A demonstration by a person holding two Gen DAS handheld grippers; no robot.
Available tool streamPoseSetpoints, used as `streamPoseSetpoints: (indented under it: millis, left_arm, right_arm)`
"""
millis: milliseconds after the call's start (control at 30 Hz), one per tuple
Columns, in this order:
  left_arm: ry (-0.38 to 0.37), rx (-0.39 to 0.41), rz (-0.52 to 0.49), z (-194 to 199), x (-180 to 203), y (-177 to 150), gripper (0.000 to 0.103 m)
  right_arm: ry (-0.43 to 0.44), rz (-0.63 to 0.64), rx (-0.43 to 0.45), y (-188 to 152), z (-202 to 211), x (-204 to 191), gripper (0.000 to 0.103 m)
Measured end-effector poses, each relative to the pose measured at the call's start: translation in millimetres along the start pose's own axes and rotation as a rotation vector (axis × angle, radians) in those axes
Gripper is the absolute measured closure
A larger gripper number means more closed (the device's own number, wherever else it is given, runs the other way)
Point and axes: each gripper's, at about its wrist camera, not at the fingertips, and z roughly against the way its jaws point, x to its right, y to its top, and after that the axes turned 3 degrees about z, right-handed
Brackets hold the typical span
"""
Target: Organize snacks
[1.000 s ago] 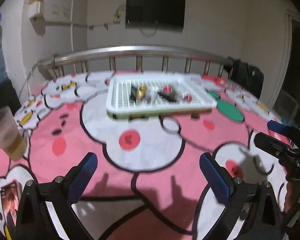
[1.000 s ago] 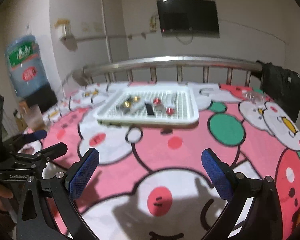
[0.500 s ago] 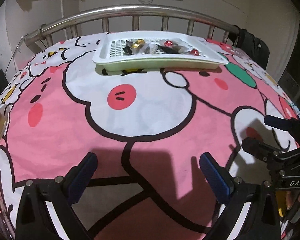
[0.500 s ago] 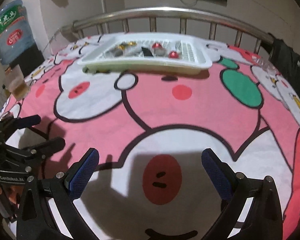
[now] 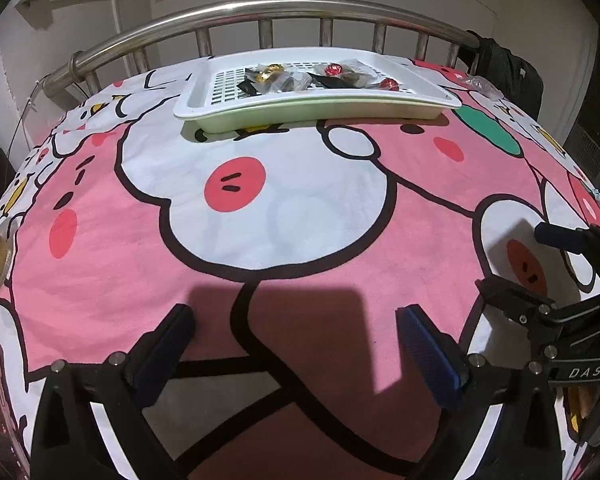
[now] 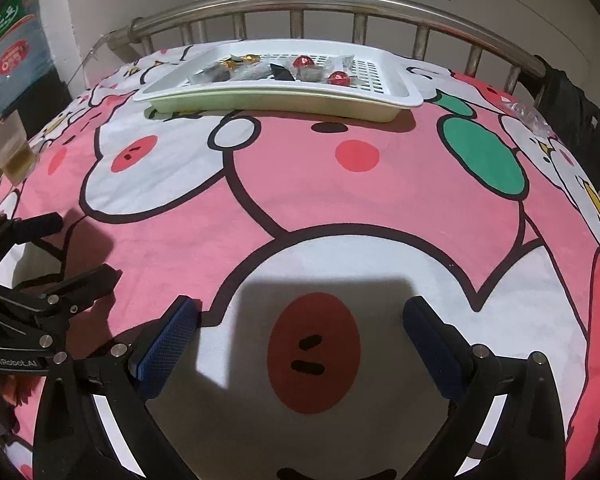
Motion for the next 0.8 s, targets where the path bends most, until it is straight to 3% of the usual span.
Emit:
streamPoseSetpoints:
  millis: [800]
  left_arm:
    - [0.021, 0.001, 0.032, -4.1, -1.8, 4.6, 0.0]
  right_arm:
    - [-0.011, -0.015, -0.002, 5.3, -3.0, -1.7, 0.0]
